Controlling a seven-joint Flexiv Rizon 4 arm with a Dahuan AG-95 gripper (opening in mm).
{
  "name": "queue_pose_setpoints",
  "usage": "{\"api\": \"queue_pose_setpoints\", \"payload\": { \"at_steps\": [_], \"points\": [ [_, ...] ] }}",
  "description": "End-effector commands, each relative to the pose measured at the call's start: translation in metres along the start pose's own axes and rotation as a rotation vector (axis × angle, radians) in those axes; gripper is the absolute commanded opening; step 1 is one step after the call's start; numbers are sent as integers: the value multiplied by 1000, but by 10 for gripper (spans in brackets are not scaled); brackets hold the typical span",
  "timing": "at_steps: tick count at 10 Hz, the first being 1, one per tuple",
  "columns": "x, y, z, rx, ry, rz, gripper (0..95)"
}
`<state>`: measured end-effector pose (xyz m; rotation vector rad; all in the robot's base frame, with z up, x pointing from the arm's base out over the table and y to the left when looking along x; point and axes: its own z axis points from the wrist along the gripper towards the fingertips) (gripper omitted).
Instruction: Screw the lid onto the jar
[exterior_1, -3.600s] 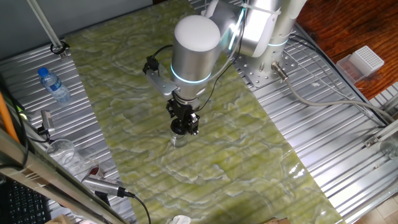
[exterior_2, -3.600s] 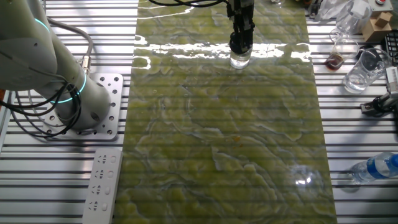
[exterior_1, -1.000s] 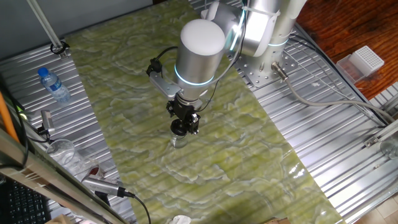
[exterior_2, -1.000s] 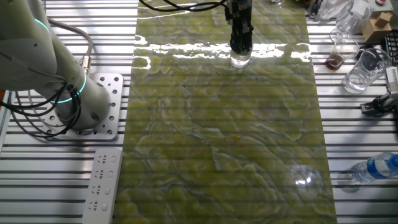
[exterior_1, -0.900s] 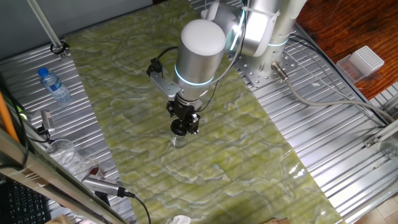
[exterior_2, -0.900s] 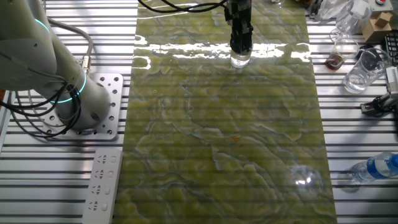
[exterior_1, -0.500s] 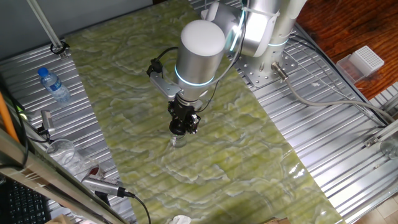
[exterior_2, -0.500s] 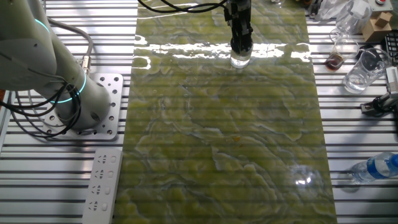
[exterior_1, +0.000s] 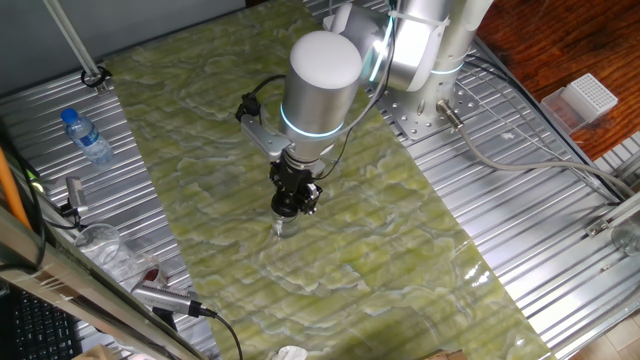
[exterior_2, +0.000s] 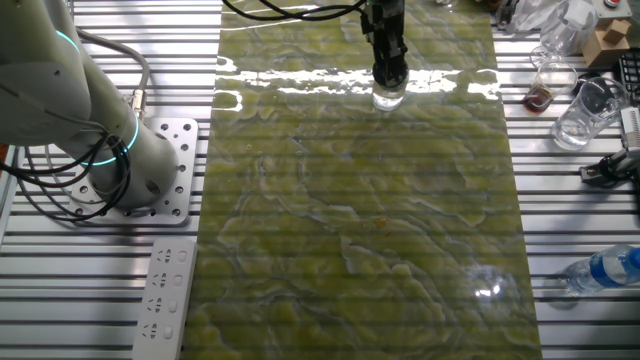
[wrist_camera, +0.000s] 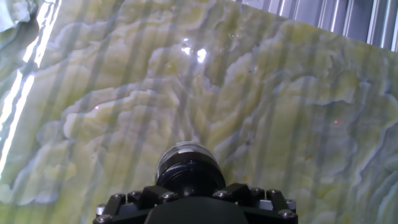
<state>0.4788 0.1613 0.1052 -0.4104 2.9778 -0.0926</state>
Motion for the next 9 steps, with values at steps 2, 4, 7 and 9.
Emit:
{"api": "queue_pose_setpoints", "payload": {
  "at_steps": [2, 4, 7, 9],
  "points": [
    [-1, 0, 0, -1, 11, 1, 570],
    [-2, -1, 0, 0, 13, 4, 570],
    [-6, -2, -1, -3, 27, 5, 570],
    [-7, -2, -3, -6, 31, 10, 570]
  ]
}}
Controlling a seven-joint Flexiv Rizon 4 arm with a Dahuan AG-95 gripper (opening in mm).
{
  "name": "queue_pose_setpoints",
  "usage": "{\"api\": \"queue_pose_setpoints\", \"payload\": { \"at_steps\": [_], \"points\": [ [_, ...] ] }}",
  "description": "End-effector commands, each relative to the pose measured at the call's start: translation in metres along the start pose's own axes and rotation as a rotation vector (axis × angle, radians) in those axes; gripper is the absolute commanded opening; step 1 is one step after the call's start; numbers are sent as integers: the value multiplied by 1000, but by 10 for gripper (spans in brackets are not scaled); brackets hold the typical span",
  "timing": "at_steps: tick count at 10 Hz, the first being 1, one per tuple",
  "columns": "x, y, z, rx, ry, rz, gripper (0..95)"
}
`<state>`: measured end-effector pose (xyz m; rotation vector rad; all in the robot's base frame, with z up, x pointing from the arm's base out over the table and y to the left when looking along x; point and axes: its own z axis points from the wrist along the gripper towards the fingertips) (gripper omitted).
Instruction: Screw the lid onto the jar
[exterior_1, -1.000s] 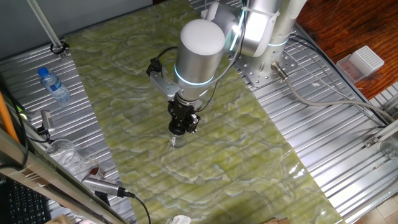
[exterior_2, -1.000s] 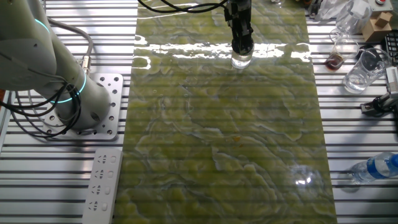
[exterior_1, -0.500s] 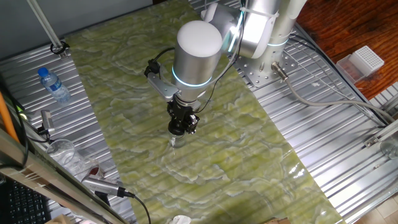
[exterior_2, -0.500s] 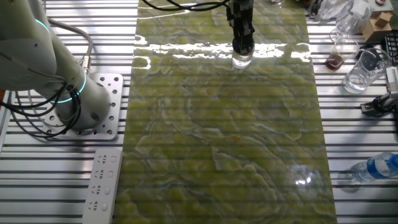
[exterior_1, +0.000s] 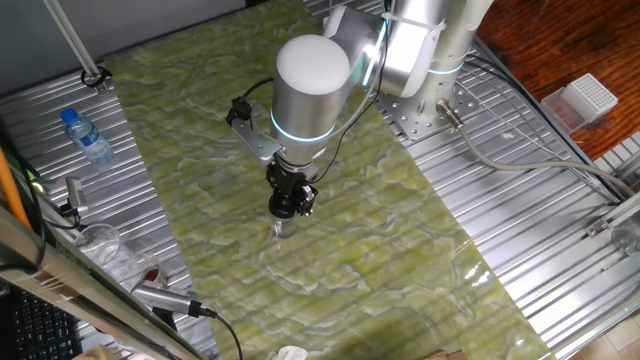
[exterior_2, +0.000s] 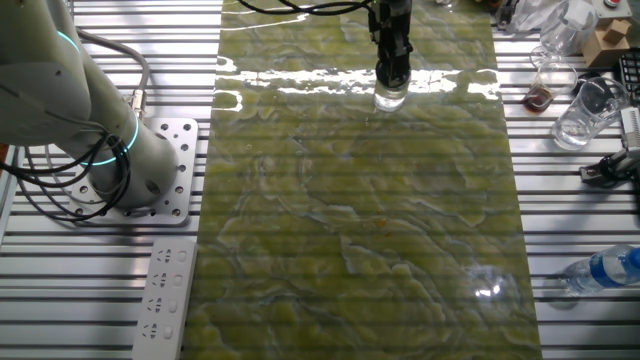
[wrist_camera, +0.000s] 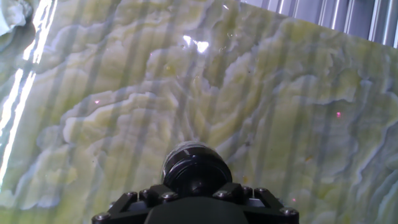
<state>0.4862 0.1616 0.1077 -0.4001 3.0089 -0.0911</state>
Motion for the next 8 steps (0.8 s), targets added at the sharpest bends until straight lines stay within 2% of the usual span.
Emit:
{"api": "queue_pose_setpoints", "payload": {
  "at_steps": [1, 5, 8],
  "points": [
    [0, -1, -2, -3, 5, 2, 570],
    [-1, -1, -3, -9, 10, 8, 570],
    [-5, 0, -3, -12, 31, 16, 570]
  ]
}}
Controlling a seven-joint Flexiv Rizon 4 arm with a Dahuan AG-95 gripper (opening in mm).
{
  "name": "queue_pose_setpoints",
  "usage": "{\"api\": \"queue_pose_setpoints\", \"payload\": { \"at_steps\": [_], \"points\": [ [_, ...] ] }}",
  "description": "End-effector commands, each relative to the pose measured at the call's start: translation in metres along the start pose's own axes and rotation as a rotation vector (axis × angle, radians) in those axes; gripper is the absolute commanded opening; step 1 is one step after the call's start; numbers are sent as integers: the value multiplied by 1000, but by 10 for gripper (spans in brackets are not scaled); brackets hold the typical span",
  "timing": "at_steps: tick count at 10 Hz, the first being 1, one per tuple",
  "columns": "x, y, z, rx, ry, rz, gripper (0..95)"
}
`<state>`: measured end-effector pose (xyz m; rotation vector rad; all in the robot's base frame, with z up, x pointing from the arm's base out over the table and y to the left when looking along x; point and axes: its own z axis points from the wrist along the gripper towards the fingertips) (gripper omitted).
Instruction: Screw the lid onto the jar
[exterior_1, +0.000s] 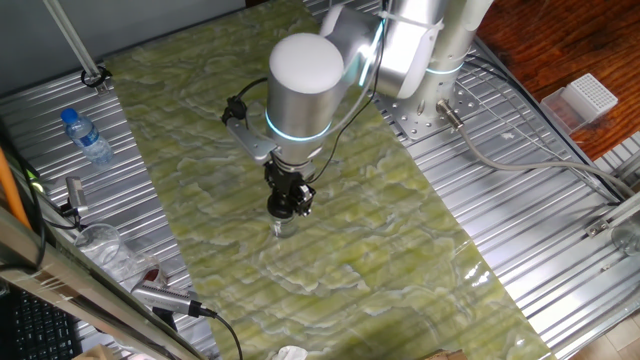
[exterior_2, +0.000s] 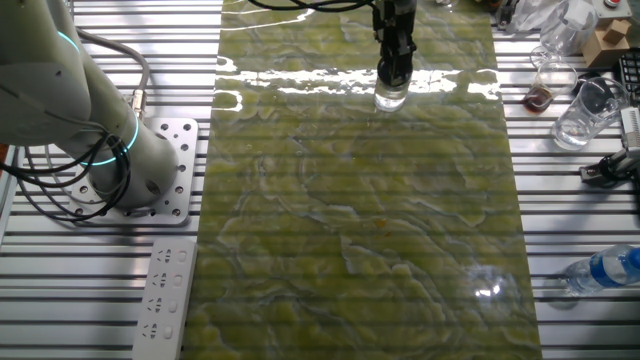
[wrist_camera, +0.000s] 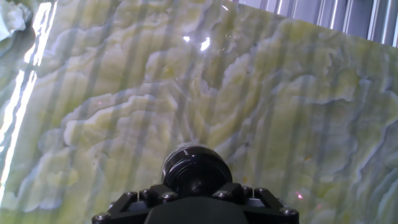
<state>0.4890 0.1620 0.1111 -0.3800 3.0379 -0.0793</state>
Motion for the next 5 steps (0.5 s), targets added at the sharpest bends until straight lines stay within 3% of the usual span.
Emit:
{"api": "queue_pose_setpoints", "payload": {
  "at_steps": [1, 5],
  "points": [
    [-3, 1, -1, -2, 10, 3, 570],
    [-5, 1, -2, -2, 35, 12, 570]
  ]
}}
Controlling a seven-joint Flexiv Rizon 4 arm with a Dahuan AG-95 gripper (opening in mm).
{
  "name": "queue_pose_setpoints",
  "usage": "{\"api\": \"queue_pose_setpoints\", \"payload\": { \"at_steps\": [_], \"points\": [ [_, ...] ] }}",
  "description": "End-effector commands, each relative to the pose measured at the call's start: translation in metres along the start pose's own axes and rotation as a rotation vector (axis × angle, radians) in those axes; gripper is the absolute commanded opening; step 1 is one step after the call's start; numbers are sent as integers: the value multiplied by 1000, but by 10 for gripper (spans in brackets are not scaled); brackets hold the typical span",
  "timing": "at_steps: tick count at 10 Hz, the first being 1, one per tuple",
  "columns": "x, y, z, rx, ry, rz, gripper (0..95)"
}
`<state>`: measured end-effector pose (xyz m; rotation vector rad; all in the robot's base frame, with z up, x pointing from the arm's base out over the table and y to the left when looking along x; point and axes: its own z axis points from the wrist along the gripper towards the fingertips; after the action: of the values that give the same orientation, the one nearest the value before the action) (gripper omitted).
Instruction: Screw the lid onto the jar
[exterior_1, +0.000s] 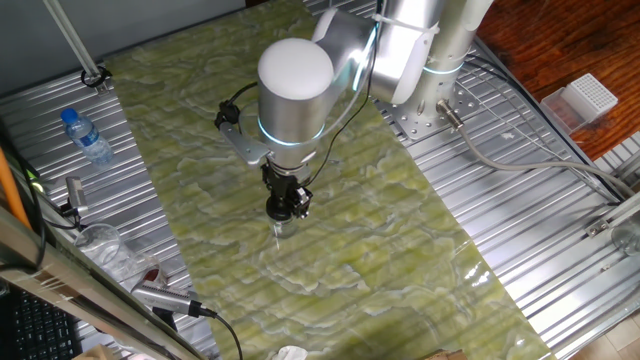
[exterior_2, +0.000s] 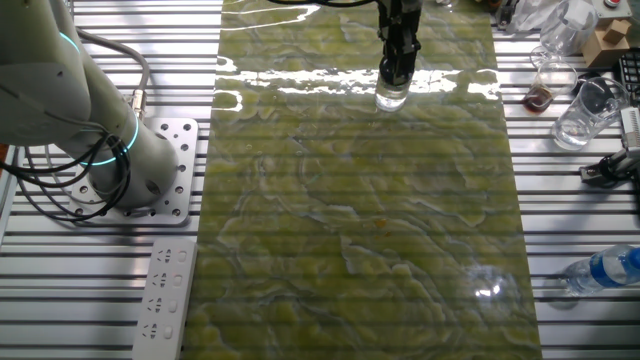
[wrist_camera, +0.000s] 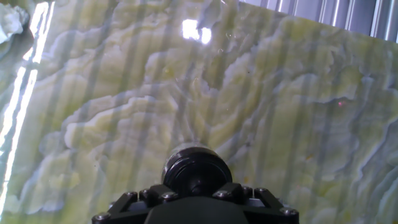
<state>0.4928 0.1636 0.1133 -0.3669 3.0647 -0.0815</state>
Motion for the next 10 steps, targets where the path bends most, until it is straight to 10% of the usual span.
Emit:
{"api": "queue_pose_setpoints", "payload": {
  "at_steps": [1, 10],
  "points": [
    [-1, 0, 0, 1, 17, 5, 570],
    [-3, 2, 0, 24, 80, 42, 570]
  ]
}}
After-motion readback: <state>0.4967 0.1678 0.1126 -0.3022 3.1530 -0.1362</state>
